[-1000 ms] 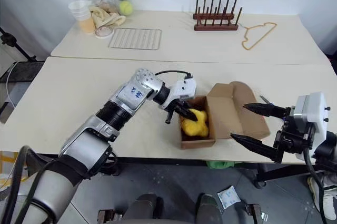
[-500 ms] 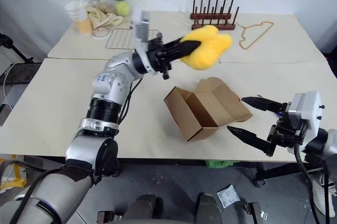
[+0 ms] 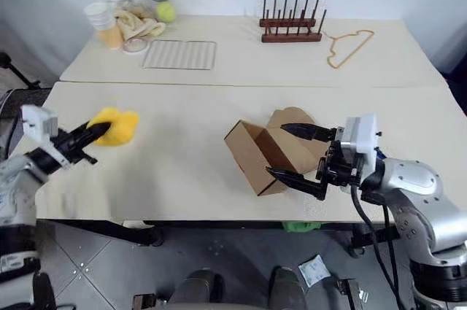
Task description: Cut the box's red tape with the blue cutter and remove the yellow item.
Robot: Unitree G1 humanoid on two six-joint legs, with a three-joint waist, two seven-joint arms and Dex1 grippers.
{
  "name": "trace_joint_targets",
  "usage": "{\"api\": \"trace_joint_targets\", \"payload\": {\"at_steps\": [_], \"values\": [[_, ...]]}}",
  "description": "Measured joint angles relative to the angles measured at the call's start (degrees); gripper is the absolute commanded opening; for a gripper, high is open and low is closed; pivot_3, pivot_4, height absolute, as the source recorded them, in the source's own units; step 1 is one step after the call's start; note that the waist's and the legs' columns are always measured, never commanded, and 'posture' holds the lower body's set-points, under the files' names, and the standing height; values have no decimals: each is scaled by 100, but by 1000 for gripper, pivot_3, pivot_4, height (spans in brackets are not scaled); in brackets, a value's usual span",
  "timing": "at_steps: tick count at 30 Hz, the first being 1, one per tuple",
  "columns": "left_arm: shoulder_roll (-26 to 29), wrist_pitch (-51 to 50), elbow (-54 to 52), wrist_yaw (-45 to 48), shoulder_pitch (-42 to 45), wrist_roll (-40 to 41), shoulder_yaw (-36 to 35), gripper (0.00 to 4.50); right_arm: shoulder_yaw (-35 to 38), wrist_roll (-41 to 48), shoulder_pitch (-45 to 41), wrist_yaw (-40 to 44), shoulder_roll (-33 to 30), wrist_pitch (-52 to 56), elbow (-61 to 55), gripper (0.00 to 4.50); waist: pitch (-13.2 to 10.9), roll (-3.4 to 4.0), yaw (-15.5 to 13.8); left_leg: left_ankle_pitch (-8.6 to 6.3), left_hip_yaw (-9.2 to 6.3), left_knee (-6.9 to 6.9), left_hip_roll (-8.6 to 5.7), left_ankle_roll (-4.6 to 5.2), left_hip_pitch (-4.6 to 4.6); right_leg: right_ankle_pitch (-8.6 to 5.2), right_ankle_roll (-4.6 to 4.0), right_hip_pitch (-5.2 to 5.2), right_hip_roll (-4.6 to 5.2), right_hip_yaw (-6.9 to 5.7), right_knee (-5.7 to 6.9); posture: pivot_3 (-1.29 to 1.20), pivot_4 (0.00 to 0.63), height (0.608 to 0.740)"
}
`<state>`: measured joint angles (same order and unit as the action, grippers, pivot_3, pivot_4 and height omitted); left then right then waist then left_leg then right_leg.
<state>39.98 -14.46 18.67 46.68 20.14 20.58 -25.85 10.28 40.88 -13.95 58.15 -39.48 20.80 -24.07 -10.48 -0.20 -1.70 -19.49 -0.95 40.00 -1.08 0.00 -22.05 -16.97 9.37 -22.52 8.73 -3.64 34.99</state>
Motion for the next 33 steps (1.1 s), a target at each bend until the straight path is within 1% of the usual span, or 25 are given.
{"api": "trace_joint_targets", "payload": {"at_steps": [1, 2, 3, 8, 13, 14, 17, 20, 24, 27, 30, 31, 33], "values": [[-20, 35, 43, -86, -69, -42, 2, 854, -76, -58, -57, 16, 36, -71, 97, 4500, 0, -1, -19, 0, 0, 4, -1, 0, -5, 0, 0, 0, 0, -3, 1, 0, 150, 740], [-82, 36, 93, -193, -60, -43, -5, 1076, -113, -102, -135, 24, 106, -114, 182, 4500, 1, -4, -44, 0, -1, 6, 0, 0, -5, 0, 0, 1, -1, -5, 1, 0, 150, 740], [-130, 40, 109, -232, -47, -37, 2, 1394, -123, -137, -189, 27, 147, -170, 226, 4500, 1, -4, -53, 1, 0, 5, 0, 0, -5, 0, 0, 0, -1, -5, 3, 0, 150, 740], [-310, 67, 105, -50, 97, 141, 244, 2913, -141, -267, -217, 138, 161, -346, 393, 4500, 1, -4, 8, 0, 7, -1, 3, -1, -5, 0, 0, -6, -5, -7, 8, 0, 150, 740], [-176, 245, 129, 158, 405, 162, 389, 4377, -88, -270, -127, 290, 88, -428, 423, 4500, 1, -4, 65, 0, 14, -4, 8, -3, -3, 0, 0, -8, -9, -8, 7, 0, 150, 740], [-94, 313, 129, 199, 427, 163, 390, 4449, -57, -270, -126, 318, 41, -442, 439, 4500, 1, -4, 88, 0, 17, -7, 8, -3, -1, 0, 0, -8, -9, -8, 7, 0, 150, 740], [242, 314, 108, 519, 429, 255, 364, 4449, 67, -258, -127, 471, -146, -447, 583, 4500, 1, -4, 136, 0, 17, -10, 9, -3, -1, 0, 0, -9, -9, -8, 6, 0, 150, 740], [655, 51, -69, 873, 256, 496, 232, 4449, 227, -235, -117, 632, -315, -447, 692, 4500, 1, -4, 176, 0, 17, -14, 11, -3, 0, 0, 0, -9, -8, -8, 4, 0, 150, 740], [1351, 84, -112, 1247, -499, 502, -132, 4449, 477, -86, -18, 773, -578, -261, 855, 4500, 1, -3, 205, -1, 23, -37, 17, -3, 13, -1, -2, -13, -8, -6, 0, 0, 150, 740], [1484, 272, -280, 1322, -1136, 485, -561, 4449, 582, -80, 91, 811, -597, -279, 860, 4500, 1, -3, 188, -2, 34, -42, 22, -4, 17, -2, -4, -12, -8, -6, -5, 0, 150, 740], [1481, 416, -503, 1430, -1768, 491, -898, 4449, 600, -166, 353, 886, -596, -384, 864, 4500, 0, -3, 156, -9, 35, -44, 22, 0, 27, -2, -4, -5, -5, -4, -8, 0, 150, 740], [1447, 435, -629, 1423, -1957, 497, -1005, 4449, 596, -232, 437, 929, -590, -503, 862, 4500, 0, -3, 143, -10, 35, -44, 22, 1, 28, -2, -4, -1, -4, -4, -10, 0, 150, 740], [1164, 414, -1139, 1314, -2469, 575, -1262, 4449, 597, -361, 649, 962, -500, -761, 842, 4500, 0, -3, 141, -18, 21, -50, 29, 8, 45, -2, -4, 7, -1, 7, -18, 0, 150, 740]]}}
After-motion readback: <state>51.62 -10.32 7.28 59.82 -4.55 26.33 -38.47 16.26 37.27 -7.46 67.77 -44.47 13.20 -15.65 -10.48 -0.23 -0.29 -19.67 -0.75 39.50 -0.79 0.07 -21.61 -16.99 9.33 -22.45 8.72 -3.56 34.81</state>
